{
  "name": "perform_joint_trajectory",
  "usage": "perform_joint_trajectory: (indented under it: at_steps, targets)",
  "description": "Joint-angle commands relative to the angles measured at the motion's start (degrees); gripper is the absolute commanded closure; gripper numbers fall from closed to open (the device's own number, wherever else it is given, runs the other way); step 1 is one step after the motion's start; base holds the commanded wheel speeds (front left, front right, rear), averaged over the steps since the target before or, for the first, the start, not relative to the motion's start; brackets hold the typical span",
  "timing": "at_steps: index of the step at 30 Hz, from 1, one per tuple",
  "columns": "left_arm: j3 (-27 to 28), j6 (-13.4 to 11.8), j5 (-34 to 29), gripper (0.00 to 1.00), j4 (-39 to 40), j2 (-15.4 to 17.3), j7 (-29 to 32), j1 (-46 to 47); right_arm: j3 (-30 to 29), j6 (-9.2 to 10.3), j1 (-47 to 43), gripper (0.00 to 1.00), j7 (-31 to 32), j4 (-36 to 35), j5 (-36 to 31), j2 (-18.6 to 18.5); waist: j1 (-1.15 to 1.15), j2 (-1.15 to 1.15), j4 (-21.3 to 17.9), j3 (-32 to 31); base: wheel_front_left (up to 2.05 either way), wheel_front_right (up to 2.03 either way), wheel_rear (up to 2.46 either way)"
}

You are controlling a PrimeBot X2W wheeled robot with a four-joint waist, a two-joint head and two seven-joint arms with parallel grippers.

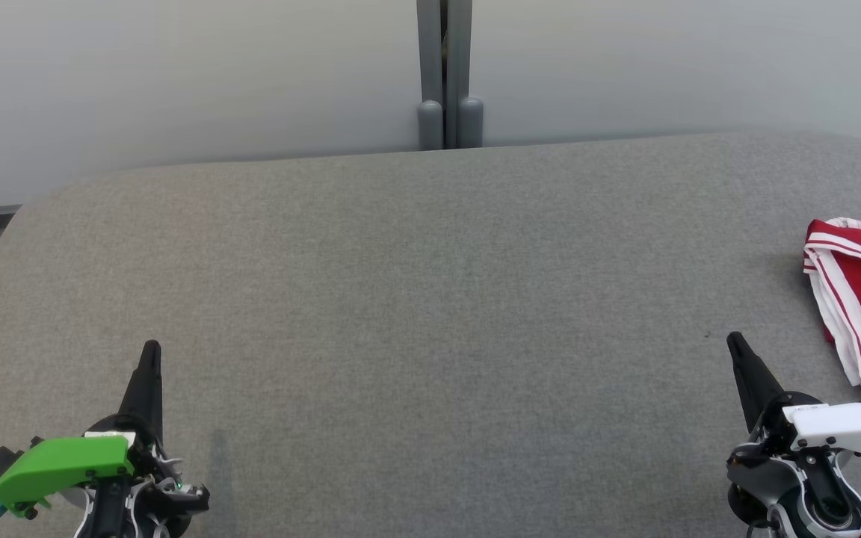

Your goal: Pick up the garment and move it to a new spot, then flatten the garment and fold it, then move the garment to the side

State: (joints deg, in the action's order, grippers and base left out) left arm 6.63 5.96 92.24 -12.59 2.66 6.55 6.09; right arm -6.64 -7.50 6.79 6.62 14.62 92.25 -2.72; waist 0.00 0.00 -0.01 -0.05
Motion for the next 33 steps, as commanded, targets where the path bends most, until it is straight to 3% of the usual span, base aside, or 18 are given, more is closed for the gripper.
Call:
perform_joint_trajectory:
  at_steps: [1, 33]
  targets:
    - [0.1, -0.1, 0.2, 1.00, 0.1, 0.4, 0.2, 0.6, -0.1, 0.02, 0.4, 1.00, 0.2, -0.2, 0.1, -0.3, 0.00, 0.00, 0.0, 0.0, 0.00, 0.00, 0.00]
    - [0.1, -0.1, 0.2, 1.00, 0.1, 0.4, 0.2, 0.6, -0.1, 0.02, 0.4, 1.00, 0.2, -0.2, 0.1, -0.3, 0.00, 0.00, 0.0, 0.0, 0.00, 0.00, 0.00]
